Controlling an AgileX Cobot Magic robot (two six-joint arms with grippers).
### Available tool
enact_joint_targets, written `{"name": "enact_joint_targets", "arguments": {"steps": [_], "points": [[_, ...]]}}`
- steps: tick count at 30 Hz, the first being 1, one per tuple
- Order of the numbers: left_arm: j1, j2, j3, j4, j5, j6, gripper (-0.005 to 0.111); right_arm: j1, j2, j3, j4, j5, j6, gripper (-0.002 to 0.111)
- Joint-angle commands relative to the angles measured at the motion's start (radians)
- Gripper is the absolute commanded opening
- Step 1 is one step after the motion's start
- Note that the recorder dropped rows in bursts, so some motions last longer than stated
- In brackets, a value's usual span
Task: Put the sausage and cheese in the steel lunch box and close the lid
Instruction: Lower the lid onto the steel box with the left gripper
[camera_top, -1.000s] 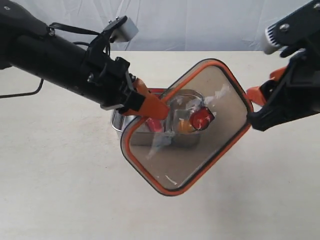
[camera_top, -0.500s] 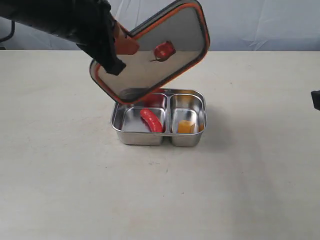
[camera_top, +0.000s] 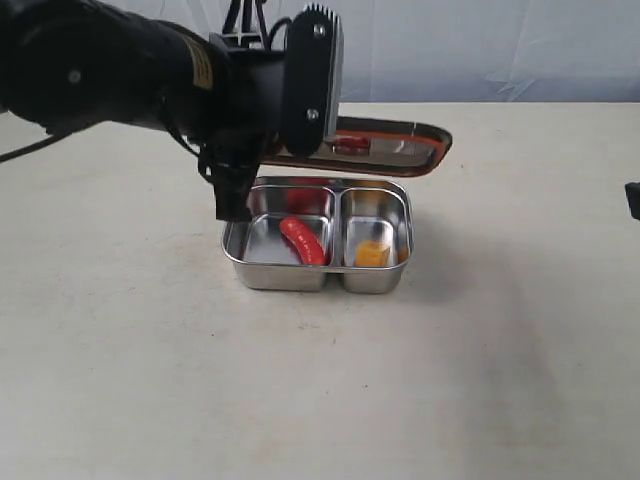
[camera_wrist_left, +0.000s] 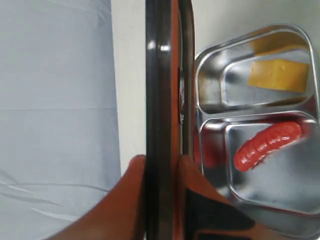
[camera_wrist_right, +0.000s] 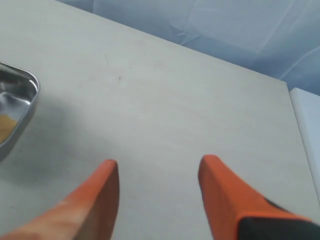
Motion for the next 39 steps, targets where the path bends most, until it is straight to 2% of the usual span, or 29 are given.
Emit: {"name": "enact_joint_targets", "arguments": {"steps": [1,7,20,25,31,39], "points": [[-0.006,0.035,0.061,0.044,-0.078,-0.009,0.000,-0.004,-0.006,0.005,-0.015,0.008,0.003,0.050],[-0.006,0.038,0.119,0.137,-0.231,-0.009,0.000,-0.004,-0.006,0.007,-0.019,0.006,0.003,0.050],[-0.004,0.115,0.132,0.155,-0.248,-0.009,0.000,-0.004,-0.006,0.007,-0.019,0.006,0.005,0.050],[-0.004,0.116,0.132,0.135,-0.201,-0.009,0.000,-0.004,-0.006,0.015,-0.027,-0.007,0.004,0.050],[-0.004,0.116,0.132,0.122,-0.054,-0.009,0.000,-0.004,-0.006,0.019,-0.027,-0.007,0.004,0.050],[-0.004,0.116,0.132,-0.008,-0.042,-0.009,0.000,-0.004,-0.006,0.019,-0.027,-0.008,0.007,0.048]]}}
